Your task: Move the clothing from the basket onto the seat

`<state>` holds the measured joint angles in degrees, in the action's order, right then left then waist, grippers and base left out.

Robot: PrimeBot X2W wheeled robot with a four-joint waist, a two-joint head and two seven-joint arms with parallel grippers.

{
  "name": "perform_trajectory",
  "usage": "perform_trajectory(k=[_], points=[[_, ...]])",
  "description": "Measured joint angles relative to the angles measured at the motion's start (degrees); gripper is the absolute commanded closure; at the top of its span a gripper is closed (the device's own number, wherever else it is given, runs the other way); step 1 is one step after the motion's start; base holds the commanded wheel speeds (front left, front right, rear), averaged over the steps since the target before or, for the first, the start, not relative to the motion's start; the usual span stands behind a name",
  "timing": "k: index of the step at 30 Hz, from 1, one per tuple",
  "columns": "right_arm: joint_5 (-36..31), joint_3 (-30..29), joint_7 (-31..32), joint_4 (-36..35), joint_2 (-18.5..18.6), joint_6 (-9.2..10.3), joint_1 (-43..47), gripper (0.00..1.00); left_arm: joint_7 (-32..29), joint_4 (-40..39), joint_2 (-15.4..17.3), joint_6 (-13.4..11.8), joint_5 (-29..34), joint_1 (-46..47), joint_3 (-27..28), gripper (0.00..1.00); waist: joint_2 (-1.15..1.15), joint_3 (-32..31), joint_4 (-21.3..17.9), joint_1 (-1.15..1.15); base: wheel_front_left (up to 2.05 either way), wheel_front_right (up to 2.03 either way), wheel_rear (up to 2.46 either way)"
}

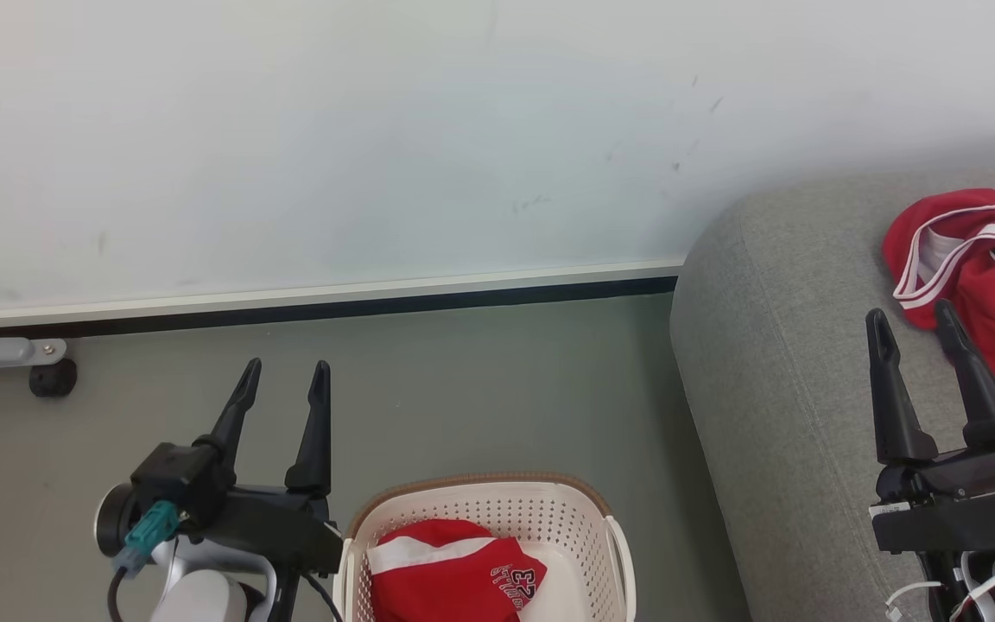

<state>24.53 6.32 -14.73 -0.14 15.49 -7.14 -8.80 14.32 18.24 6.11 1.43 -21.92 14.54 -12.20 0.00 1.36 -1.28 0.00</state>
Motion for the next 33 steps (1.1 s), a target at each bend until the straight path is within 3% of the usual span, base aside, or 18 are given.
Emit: perform_trajectory(k=[14, 33], points=[[-0.4, -0.3, 0.0, -0.6, 0.4, 0.00, 0.2, 0.00, 0.0, -8.3, 0.7, -2.0, 0.4, -3.6, 0.2, 0.00, 0.00, 0.3, -0.5, 0.00, 0.00, 0.00, 0.00], [-0.4, -0.5, 0.0, -0.9, 0.3, 0.00, -0.1, 0.00, -2.6, -13.1, 1.6, -4.0, 0.9, -4.8, 0.7, 0.00, 0.00, 2.7, -1.6, 0.00, 0.00, 0.00, 0.00]])
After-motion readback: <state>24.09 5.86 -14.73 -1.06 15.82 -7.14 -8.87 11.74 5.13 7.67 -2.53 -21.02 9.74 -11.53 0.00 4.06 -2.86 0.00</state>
